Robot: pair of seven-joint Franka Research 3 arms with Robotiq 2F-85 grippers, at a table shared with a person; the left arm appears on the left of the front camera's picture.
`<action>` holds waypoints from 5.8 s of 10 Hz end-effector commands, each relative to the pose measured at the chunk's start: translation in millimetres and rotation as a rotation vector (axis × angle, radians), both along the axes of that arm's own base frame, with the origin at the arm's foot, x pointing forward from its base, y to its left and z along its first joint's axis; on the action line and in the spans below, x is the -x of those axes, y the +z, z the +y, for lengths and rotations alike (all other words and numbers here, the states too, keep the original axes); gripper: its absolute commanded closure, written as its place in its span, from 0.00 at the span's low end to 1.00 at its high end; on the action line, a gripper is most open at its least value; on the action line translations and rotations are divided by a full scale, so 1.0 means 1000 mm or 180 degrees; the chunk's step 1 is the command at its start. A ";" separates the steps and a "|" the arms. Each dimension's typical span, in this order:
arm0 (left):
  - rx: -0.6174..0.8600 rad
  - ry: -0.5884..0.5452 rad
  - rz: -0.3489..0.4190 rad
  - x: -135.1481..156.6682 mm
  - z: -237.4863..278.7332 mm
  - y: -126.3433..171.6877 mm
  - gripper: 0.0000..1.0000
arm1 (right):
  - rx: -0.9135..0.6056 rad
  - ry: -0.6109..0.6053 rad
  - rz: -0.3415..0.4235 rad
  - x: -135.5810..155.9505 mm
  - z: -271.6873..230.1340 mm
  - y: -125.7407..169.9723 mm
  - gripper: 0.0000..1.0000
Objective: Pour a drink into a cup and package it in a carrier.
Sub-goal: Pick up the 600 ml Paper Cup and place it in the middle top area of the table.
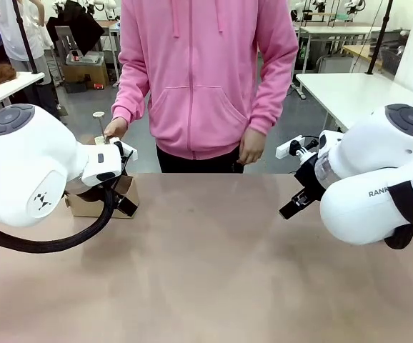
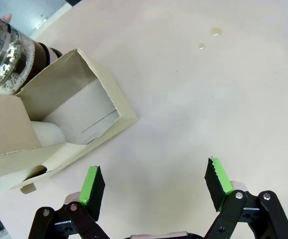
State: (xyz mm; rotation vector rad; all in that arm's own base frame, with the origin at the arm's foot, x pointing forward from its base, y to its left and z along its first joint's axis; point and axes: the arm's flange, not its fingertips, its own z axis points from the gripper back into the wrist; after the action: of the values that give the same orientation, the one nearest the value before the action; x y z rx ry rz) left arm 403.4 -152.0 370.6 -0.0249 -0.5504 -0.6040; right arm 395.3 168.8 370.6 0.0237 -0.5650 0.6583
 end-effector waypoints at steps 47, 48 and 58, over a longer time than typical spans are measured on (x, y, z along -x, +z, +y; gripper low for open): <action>0.0000 0.0001 0.0000 0.000 0.000 0.000 0.00 | -0.2948 0.1833 -0.1453 -0.041 -0.351 -0.133 0.00; 0.0000 0.0001 0.0000 0.000 0.000 0.000 0.00 | -0.2963 0.1825 -0.1436 -0.043 -0.347 -0.134 0.00; 0.0000 0.0001 0.0000 0.000 0.000 0.000 0.00 | -0.3124 0.2097 -0.1318 -0.050 -0.316 -0.138 0.20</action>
State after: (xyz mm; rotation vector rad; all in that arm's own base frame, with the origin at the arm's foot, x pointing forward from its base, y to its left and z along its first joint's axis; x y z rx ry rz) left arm 403.7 -152.1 370.5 -0.0231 -0.5502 -0.6039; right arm 444.8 -149.8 231.7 1.0503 -1.2493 0.9520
